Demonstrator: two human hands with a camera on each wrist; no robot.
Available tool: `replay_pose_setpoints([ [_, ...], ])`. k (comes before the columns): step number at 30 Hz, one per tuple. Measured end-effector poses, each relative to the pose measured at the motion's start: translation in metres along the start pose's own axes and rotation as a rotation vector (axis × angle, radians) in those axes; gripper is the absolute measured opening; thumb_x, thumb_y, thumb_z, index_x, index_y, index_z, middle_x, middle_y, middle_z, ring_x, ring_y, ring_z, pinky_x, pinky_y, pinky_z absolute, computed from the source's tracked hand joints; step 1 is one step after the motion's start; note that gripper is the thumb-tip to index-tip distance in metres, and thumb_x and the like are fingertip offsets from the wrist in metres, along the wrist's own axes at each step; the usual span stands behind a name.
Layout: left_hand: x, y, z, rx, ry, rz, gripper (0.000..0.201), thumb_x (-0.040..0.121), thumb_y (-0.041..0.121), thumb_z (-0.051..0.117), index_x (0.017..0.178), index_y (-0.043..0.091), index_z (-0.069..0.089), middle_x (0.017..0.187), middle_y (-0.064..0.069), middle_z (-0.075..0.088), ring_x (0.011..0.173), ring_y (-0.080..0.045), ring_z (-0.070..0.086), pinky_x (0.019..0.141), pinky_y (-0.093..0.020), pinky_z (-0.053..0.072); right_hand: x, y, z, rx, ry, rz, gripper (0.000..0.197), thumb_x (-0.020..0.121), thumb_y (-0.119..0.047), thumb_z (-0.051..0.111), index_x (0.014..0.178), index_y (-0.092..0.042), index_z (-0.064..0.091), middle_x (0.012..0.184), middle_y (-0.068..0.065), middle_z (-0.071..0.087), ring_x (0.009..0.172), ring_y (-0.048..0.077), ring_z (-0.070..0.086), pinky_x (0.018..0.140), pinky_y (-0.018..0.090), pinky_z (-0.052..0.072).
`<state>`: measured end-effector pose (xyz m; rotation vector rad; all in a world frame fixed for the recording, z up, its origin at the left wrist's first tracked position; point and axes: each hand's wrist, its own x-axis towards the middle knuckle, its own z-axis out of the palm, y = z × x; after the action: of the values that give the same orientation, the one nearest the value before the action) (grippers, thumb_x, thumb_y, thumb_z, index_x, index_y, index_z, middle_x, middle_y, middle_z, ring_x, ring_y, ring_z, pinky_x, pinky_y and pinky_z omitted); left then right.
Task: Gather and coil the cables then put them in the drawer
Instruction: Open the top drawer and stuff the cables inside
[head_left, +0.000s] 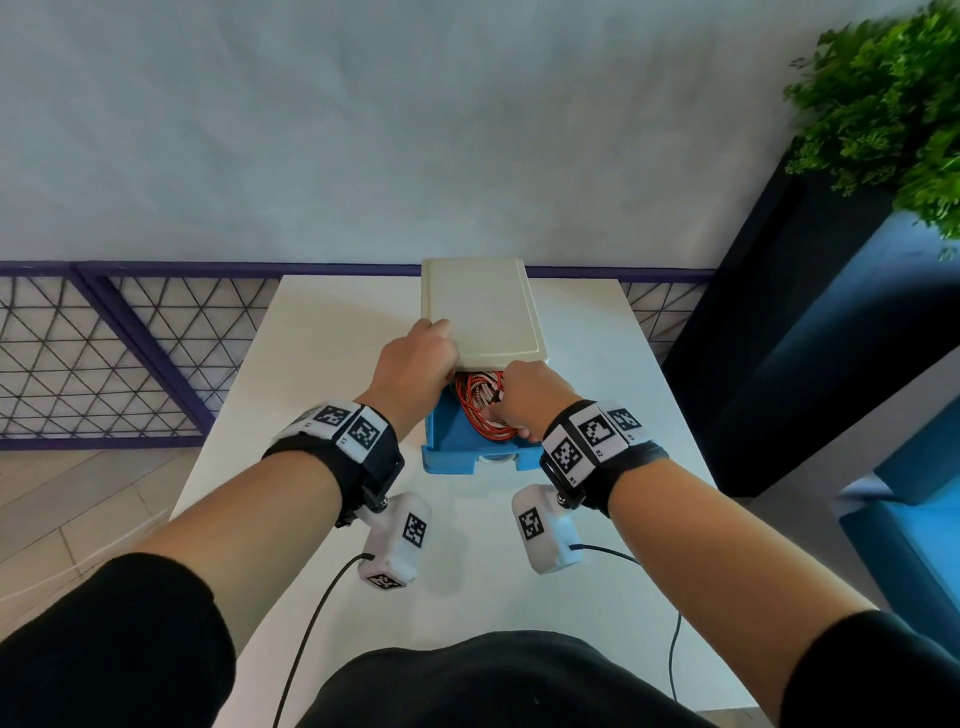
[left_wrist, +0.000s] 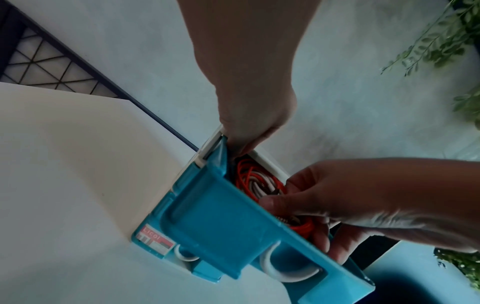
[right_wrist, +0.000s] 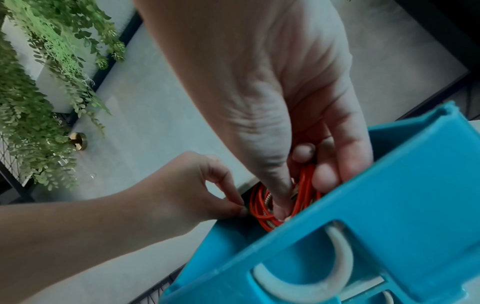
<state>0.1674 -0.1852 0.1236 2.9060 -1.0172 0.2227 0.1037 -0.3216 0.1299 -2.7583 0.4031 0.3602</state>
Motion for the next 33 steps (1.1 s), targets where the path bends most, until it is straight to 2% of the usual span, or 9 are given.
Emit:
replay_pose_setpoints([
  [5, -0.002, -0.001, 0.003, -0.096, 0.046, 0.034, 0.008, 0.081, 0.006, 0.058, 0.084, 0.011, 0.054, 0.098, -0.005, 0.048, 0.094, -0.026, 0.049, 0.054, -0.036, 0.039, -0.001, 0.001, 0.002, -0.017, 0.041, 0.003, 0.028, 0.086, -0.031, 0.065, 0.080, -0.009, 0.049, 0.081, 0.010, 0.057, 0.068, 0.025, 0.057, 0.051, 0.026, 0.042],
  [8, -0.008, -0.006, -0.007, -0.277, -0.053, 0.037, 0.045, 0.077, 0.032, 0.070, 0.114, 0.018, 0.048, 0.122, 0.000, 0.048, 0.112, -0.026, 0.047, 0.078, -0.041, 0.049, -0.001, 0.000, 0.004, -0.003, 0.064, -0.024, 0.037, 0.083, -0.033, 0.069, 0.101, -0.004, 0.058, 0.095, 0.015, 0.067, 0.085, 0.031, 0.068, 0.065, 0.032, 0.052],
  [11, -0.017, -0.007, -0.013, -0.267, -0.436, 0.062, 0.118, 0.061, 0.062, 0.073, 0.149, 0.019, 0.008, 0.159, 0.002, 0.006, 0.145, -0.026, 0.005, 0.116, -0.047, 0.019, 0.000, -0.001, 0.005, 0.016, 0.085, -0.028, 0.041, 0.081, -0.033, 0.070, 0.106, -0.002, 0.059, 0.099, 0.016, 0.069, 0.089, 0.032, 0.068, 0.070, 0.034, 0.054],
  [14, -0.021, -0.003, -0.006, -0.165, -0.582, 0.071, 0.141, 0.047, 0.076, 0.070, 0.148, 0.021, -0.011, 0.158, 0.002, -0.020, 0.145, -0.024, -0.021, 0.118, -0.053, -0.003, -0.001, -0.001, 0.006, 0.039, 0.085, -0.022, 0.038, 0.082, -0.031, 0.070, 0.104, -0.001, 0.060, 0.098, 0.017, 0.070, 0.088, 0.032, 0.069, 0.072, 0.035, 0.056],
  [17, -0.019, 0.005, -0.002, -0.185, -0.471, 0.057, 0.132, 0.045, 0.071, 0.074, 0.146, 0.017, 0.009, 0.156, -0.001, 0.004, 0.145, -0.026, -0.004, 0.118, -0.054, 0.002, 0.000, -0.001, 0.006, 0.049, 0.079, -0.012, 0.038, 0.082, -0.030, 0.070, 0.103, 0.000, 0.059, 0.098, 0.018, 0.070, 0.089, 0.032, 0.070, 0.074, 0.038, 0.058],
  [20, -0.016, 0.003, -0.006, -0.190, -0.371, 0.095, 0.118, 0.041, 0.070, 0.077, 0.134, 0.015, 0.031, 0.137, -0.002, 0.032, 0.129, -0.025, 0.029, 0.112, -0.041, 0.024, 0.001, -0.003, 0.006, 0.043, 0.107, -0.011, 0.038, 0.082, -0.031, 0.069, 0.104, -0.002, 0.059, 0.100, 0.017, 0.069, 0.089, 0.031, 0.069, 0.071, 0.034, 0.056],
  [24, -0.014, 0.001, -0.012, -0.210, -0.352, 0.082, 0.102, 0.040, 0.065, 0.080, 0.120, 0.016, 0.040, 0.122, 0.002, 0.040, 0.114, -0.020, 0.039, 0.094, -0.041, 0.045, 0.000, -0.006, 0.005, -0.015, 0.153, -0.038, 0.040, 0.085, -0.032, 0.067, 0.111, -0.004, 0.058, 0.110, 0.014, 0.064, 0.100, 0.030, 0.064, 0.070, 0.031, 0.046],
  [30, -0.011, 0.006, -0.016, -0.167, -0.289, 0.064, 0.082, 0.053, 0.053, 0.082, 0.115, 0.014, 0.046, 0.117, 0.000, 0.043, 0.109, -0.021, 0.042, 0.068, -0.037, 0.044, 0.001, -0.010, -0.003, -0.131, 0.180, -0.065, 0.032, 0.091, -0.029, 0.060, 0.113, -0.005, 0.058, 0.113, 0.013, 0.062, 0.104, 0.030, 0.062, 0.070, 0.031, 0.043],
  [33, -0.008, 0.009, -0.012, -0.120, -0.163, 0.065, 0.065, 0.064, 0.041, 0.079, 0.113, 0.010, 0.049, 0.116, -0.005, 0.048, 0.107, -0.025, 0.047, 0.063, -0.036, 0.040, 0.001, -0.014, -0.015, -0.236, 0.198, -0.099, 0.018, 0.092, -0.013, 0.052, 0.107, -0.007, 0.061, 0.106, 0.011, 0.065, 0.089, 0.029, 0.062, 0.066, 0.031, 0.042],
])
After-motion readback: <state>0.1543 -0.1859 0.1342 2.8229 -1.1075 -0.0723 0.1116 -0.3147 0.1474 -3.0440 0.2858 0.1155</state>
